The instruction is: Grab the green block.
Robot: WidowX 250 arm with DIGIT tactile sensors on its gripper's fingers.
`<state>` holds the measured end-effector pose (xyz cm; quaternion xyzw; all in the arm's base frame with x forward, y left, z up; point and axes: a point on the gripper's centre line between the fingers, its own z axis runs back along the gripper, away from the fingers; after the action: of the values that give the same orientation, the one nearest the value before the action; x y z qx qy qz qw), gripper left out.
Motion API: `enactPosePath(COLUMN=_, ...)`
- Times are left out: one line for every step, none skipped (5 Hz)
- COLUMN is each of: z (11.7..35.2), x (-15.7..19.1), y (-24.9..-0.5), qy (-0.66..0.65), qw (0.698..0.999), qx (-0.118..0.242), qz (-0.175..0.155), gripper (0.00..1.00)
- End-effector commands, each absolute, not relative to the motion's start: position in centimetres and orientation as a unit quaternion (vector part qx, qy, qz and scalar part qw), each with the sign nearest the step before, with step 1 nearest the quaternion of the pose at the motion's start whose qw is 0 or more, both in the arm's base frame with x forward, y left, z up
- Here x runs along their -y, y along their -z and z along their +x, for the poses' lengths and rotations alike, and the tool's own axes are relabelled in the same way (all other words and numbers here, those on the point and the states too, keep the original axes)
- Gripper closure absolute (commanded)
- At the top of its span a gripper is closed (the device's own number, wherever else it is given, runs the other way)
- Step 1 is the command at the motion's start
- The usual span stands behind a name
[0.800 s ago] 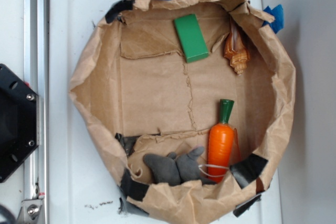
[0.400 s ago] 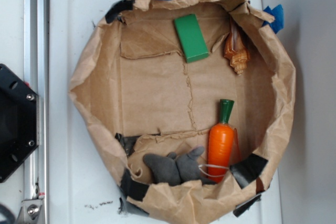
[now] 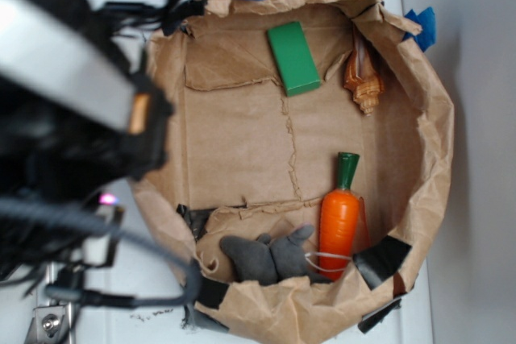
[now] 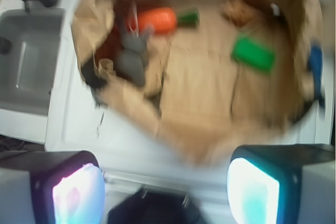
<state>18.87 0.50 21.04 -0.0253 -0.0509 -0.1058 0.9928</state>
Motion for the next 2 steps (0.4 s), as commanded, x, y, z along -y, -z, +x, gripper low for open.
enactPosePath(z=24.5, x=-2.1, y=-18.0, qy=0.289, qw=0.952, qx=0.061, qz=-0.076, gripper=0.00)
enactPosePath(z=25.9, x=-3.3, y=-15.9, qy=0.362, qw=0.927, qx=0.085, qz=-0.039, gripper=0.00)
